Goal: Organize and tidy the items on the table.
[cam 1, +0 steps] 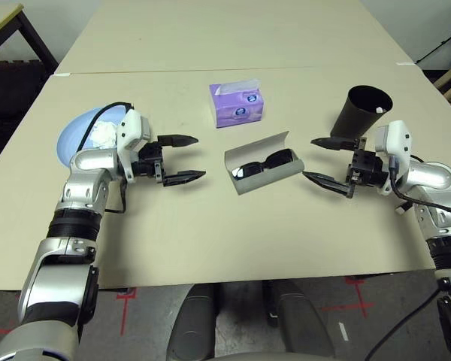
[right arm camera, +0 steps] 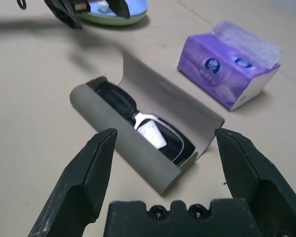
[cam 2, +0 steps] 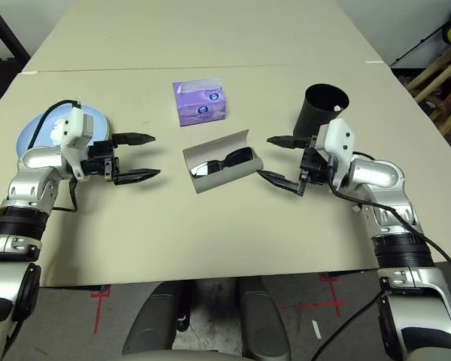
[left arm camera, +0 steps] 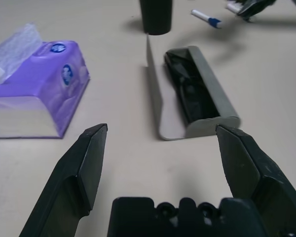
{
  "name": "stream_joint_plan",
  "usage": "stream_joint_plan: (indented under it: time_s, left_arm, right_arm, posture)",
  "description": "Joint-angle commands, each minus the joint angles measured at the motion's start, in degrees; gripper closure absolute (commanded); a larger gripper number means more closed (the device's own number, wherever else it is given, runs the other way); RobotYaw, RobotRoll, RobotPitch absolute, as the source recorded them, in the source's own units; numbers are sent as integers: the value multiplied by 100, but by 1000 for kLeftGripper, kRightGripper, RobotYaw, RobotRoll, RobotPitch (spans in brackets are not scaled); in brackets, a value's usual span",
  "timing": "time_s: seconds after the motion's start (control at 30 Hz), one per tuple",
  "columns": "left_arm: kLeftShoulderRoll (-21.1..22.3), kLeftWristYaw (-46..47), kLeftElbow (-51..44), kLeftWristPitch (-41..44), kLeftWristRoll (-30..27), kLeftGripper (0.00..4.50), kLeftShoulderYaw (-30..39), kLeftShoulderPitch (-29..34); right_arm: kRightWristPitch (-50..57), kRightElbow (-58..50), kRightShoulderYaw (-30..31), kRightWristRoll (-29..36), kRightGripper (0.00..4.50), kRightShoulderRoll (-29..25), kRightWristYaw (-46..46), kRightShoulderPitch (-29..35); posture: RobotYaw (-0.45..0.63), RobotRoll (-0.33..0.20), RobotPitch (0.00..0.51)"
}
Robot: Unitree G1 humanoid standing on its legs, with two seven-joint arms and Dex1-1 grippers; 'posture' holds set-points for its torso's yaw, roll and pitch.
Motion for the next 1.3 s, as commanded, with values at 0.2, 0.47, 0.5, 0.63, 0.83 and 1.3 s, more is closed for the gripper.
stream_joint_plan:
  time_s: [0.2,0.47,0.5,0.63,0.83,1.3]
  left_arm:
    - [-321,381,769,-285,417,2455,-96,-402]
    - [-697,725,1528,-1073,845,4430,-168,-714]
    - [-730,750,1595,-1168,887,4430,-170,-753]
    - [-834,889,1846,-1433,1038,4430,-159,-900]
    - [-940,796,1872,-1498,1092,4430,-181,-942]
    - [-1088,719,1432,-1565,1203,4430,-395,-750]
  right_arm:
    - [265,-487,-68,141,0,-119,-243,188]
    - [49,-257,-14,30,0,-284,-154,162]
    - [-79,-190,6,-22,0,-305,-118,148]
    - [-159,-136,43,-9,0,-314,-103,122]
    - [-156,-217,43,6,0,-307,-143,201]
    - [-253,-137,58,-68,0,-302,-166,170]
  posture:
    - [45,0,181]
    - [33,0,166]
    - [33,0,166]
    - [35,0,168]
    - [32,0,175]
    - [32,0,179]
